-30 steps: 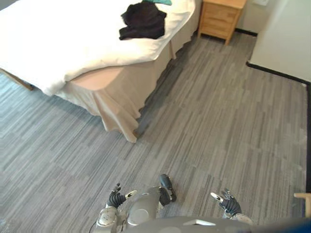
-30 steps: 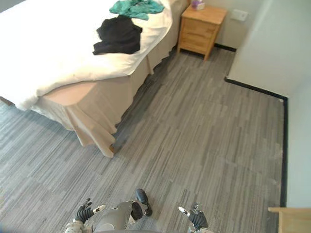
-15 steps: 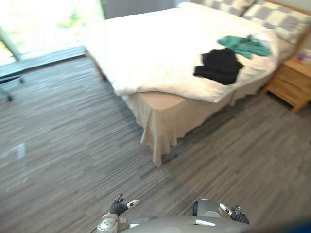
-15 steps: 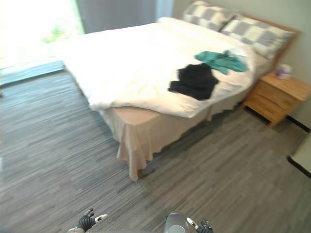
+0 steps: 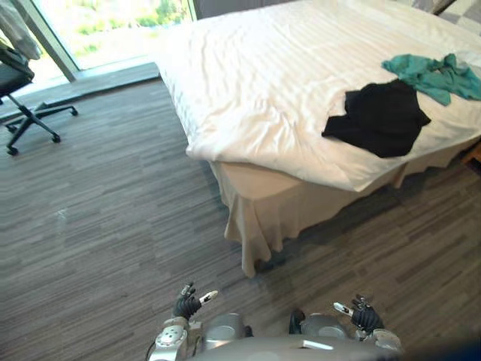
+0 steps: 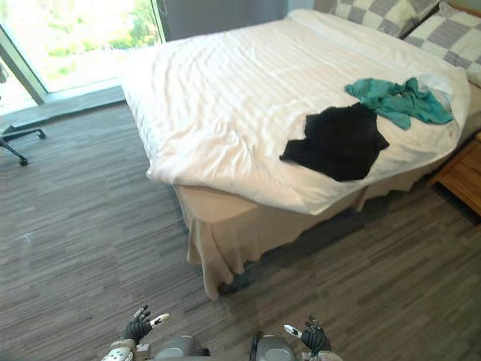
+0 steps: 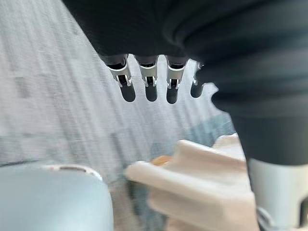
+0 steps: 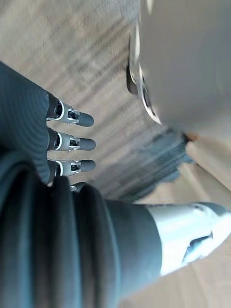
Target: Tidy the bed and pick cloth on bed and put in laundry
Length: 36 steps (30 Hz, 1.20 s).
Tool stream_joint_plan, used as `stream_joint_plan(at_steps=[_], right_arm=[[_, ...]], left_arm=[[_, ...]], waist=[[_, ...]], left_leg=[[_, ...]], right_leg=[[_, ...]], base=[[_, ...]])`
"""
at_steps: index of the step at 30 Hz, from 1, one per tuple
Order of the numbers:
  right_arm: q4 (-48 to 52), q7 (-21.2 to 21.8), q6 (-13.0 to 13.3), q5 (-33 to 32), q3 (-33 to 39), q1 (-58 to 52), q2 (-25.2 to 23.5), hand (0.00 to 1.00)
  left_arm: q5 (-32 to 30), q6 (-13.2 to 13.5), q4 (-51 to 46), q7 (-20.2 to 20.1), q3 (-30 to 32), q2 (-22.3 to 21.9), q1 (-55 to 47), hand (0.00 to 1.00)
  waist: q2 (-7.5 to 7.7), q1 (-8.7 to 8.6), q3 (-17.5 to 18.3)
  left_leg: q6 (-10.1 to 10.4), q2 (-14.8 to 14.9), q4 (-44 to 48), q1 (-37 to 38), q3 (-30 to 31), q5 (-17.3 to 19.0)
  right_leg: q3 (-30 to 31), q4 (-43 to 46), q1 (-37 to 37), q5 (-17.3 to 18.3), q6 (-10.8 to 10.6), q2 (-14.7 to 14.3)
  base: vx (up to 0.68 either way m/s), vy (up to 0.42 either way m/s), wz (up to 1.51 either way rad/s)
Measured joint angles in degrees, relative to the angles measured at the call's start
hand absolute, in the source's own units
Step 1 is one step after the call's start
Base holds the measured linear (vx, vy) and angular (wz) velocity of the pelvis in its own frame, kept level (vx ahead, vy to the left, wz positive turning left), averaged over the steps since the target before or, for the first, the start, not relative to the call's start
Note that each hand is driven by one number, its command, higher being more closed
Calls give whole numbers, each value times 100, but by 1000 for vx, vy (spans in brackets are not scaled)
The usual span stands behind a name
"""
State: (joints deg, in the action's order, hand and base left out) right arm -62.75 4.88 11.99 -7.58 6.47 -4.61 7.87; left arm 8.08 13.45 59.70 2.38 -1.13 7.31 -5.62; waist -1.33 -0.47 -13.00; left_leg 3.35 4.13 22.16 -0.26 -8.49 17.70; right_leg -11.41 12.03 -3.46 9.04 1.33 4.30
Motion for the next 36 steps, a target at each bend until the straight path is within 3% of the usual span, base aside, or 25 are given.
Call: stream_joint_plan(at_steps=[1, 3, 7, 10, 13, 16, 17, 19, 23, 27, 28, 29, 30, 31, 36], right_arm=[[2, 36, -1, -1, -58, 31, 76, 0], [-7, 60, -55, -2, -195, 84, 71, 0], [-31, 59, -130, -3, -265, 152, -23, 0], [-43, 43, -131, -12, -289, 176, -59, 0], [-53, -6, -162, -17, -355, 178, -58, 0], [-64, -37, -236, -17, -365, 186, -67, 0], [-70, -37, -241, -17, -364, 185, -66, 0], [-137, -69, -249, -7, -315, 185, -73, 0], [-158, -64, -255, 46, -171, 141, -65, 0], [-113, -56, -308, 468, 25, -69, -9, 0], [-110, -57, -334, 534, 65, -196, -4, 0], [-110, -57, -338, 542, 71, -210, -4, 0], [-58, -60, -356, 565, 222, -331, -15, 0], [-33, -61, -354, 569, 258, -399, -6, 0], [259, -55, -225, 568, 634, -694, -14, 0]], left_arm=[[23, -7, 2, 5, -50, -32, 15, 0], [43, -81, 5, 51, -103, 24, 63, 0], [271, -372, 8, 220, -323, 45, 288, 0], [764, -639, 14, 338, -587, -32, 367, 0], [2061, -945, 110, 727, -526, -43, 348, 0], [3962, -900, 270, 1132, -192, -100, 191, 0], [4076, -899, 279, 1160, -159, -109, 169, 0], [4958, -659, 319, 1314, 180, -158, -10, 0], [6135, -289, 468, 1243, 701, -198, -28, 0], [6967, 243, 3, 1186, 1898, -41, 101, 0], [6944, 390, -111, 1325, 2366, 132, 139, 0], [6944, 408, -133, 1350, 2432, 159, 144, 0], [6873, 581, -399, 1569, 3106, 481, 223, 0], [6832, 638, -525, 1621, 3393, 605, 231, 0], [5664, 1067, -1723, 2044, 4921, 1508, 433, 0]], waist=[[-113, -10, 7], [-81, 7, 50], [120, 12, 50], [179, 0, 14], [175, -4, 15], [205, -3, 31], [210, -2, 33], [244, 13, 25], [252, 8, 42], [114, -13, -3], [62, -17, 4], [55, -18, 6], [6, -28, 27], [-17, -36, 42], [-223, 19, 130]], left_leg=[[6, 150, -570, -37, -24, -847], [-65, 35, -763, 33, -64, -852], [-191, -188, -1200, 48, -41, -1056], [-198, -299, -1452, 317, -13, -1120], [-141, -346, -1699, 675, 85, -1157], [-115, -375, -1859, 766, 250, -1242], [-113, -376, -1873, 772, 259, -1252], [-85, -395, -2019, 886, 287, -1340], [-160, -407, -2062, 927, 294, -1399], [-213, -436, -2273, 921, 296, -1585], [-179, -435, -2350, 910, 296, -1594], [-179, -433, -2361, 909, 296, -1594], [-159, -412, -2426, 900, 275, -1604], [-171, -405, -2433, 884, 267, -1594], [-169, -349, -2406, 570, 168, -1565]], right_leg=[[30, 13, -2, 55, -122, -62], [101, -54, 3, 45, -227, 36], [-20, -212, 69, -10, -346, 216], [-116, -272, -173, 30, -445, 296], [-270, -329, -505, 63, -497, 338], [-509, -332, -622, 104, -560, 370], [-516, -332, -627, 104, -560, 371], [-538, -355, -711, 104, -560, 378], [-568, -355, -715, 117, -542, 391], [-574, -265, -574, 174, -495, 424], [-573, -185, -512, 232, -474, 429], [-573, -176, -504, 236, -471, 428], [-567, -112, -433, 313, -477, 415], [-563, -91, -399, 331, -451, 412], [-553, 55, -91, 425, -414, 411]], base=[[159, 100, -16], [138, 137, -6], [103, 89, 14], [138, 31, 14], [75, -9, 17], [25, -38, 27], [5, -33, 21], [-17, -17, 13], [-77, 0, 4], [-117, 5, 1], [-131, 4, -3], [-103, -11, -7], [-65, -23, -8], [-46, -30, -8], [42, -28, 6]])
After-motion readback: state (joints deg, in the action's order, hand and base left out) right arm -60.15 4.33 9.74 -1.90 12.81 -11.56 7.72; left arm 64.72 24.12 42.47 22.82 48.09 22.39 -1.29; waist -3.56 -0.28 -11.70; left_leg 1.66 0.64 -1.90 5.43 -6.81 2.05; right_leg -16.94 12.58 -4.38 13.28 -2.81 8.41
